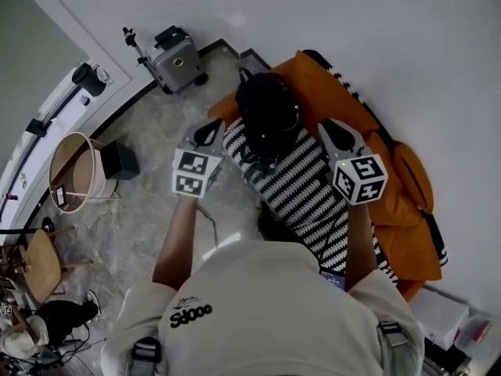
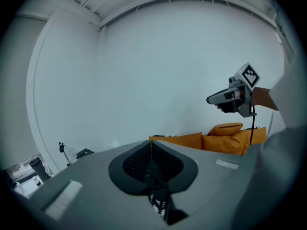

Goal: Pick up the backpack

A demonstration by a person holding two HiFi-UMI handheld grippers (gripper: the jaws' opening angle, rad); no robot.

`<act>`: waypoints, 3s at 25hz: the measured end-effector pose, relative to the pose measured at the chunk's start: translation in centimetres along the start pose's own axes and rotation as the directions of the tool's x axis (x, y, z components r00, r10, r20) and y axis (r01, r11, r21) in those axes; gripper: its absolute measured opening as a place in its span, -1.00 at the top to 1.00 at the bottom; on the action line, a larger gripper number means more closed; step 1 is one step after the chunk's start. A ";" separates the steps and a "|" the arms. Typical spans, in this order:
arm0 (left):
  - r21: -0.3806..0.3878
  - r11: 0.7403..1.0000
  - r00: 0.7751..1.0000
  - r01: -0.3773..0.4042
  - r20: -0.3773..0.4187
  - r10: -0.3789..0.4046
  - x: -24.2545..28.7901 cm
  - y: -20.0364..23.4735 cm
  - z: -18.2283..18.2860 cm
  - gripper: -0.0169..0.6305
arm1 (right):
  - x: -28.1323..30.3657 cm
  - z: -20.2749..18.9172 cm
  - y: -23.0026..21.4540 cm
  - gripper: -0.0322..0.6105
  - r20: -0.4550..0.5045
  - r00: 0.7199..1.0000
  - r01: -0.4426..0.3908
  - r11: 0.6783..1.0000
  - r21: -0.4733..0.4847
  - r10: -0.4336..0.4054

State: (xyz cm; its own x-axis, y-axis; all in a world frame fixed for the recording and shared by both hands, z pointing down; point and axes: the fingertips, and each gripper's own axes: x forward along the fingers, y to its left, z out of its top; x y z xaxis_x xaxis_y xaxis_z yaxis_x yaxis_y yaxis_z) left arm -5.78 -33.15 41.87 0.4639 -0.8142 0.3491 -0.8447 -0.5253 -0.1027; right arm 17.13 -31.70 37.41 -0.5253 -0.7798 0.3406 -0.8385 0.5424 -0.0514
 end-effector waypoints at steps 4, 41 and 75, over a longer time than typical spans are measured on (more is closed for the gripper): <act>-0.016 1.000 0.999 0.004 -0.045 -0.005 4.2 0.9 -0.7 0.82 | 3.5 -0.5 -3.5 0.67 -0.025 1.000 -0.009 1.000 0.019 0.009; -0.419 0.902 0.932 -0.106 -0.357 -0.057 29.0 4.3 -22.3 0.11 | 33.9 -21.6 -17.3 -0.01 -0.417 0.874 -0.210 0.967 0.142 0.251; -0.510 0.831 0.907 -0.221 -0.422 -0.018 32.8 2.8 -30.0 0.38 | 39.2 -31.8 -15.8 0.60 -0.543 0.807 -0.298 0.954 -0.033 0.233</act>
State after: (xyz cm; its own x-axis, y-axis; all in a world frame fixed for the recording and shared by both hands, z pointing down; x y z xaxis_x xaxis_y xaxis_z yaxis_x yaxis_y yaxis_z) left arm -0.94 -53.97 80.96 0.3229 -0.6246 0.7111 -0.9408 -0.1304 0.3128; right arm 14.40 -60.88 81.46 -0.5408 -0.3328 0.7725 -0.6389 0.7599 -0.1198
